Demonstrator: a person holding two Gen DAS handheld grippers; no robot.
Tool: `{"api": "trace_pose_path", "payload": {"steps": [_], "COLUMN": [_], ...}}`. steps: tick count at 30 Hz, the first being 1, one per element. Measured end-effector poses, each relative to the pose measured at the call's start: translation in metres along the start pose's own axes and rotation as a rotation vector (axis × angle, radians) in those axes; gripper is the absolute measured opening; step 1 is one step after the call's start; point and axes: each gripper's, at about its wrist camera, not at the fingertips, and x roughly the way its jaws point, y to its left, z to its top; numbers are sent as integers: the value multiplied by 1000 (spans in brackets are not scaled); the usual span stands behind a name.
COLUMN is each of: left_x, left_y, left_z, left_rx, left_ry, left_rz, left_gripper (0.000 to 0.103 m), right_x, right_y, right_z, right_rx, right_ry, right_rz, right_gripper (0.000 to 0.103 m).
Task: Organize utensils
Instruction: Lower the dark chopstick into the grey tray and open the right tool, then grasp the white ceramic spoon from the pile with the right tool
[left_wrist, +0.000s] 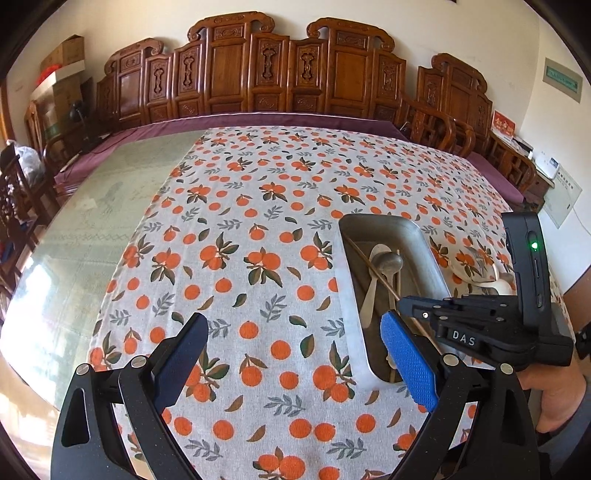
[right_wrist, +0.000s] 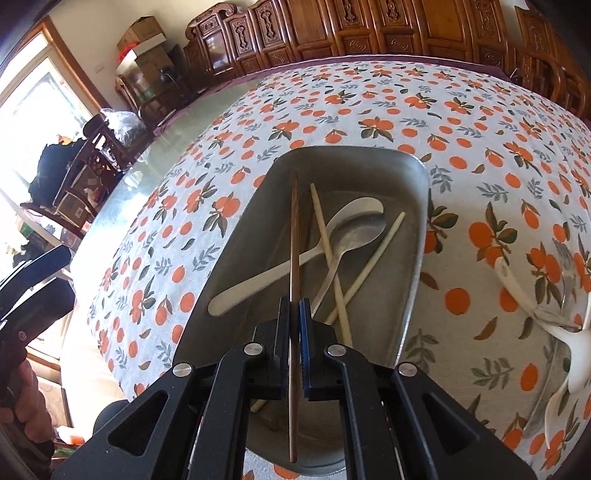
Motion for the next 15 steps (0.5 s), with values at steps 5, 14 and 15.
{"api": "trace_pose_path", "payload": {"steps": [5, 14, 15], "left_x": [-2, -8, -8], "left_y": [-5, -21, -24], "left_z": [0, 0, 0], "left_rx": [14, 43, 46], "left_ry": [-5, -18, -19], "left_rz": [-1, -13, -15], "left_gripper": [91, 91, 91], "right_x": [-5, -67, -73], "right_y": [0, -22, -26], "right_z": [1, -9, -11], "right_rx": [-15, -94, -103], "right_ry": [-22, -127, -134], "right_rz": [20, -10, -21], "right_gripper": [10, 10, 10]}}
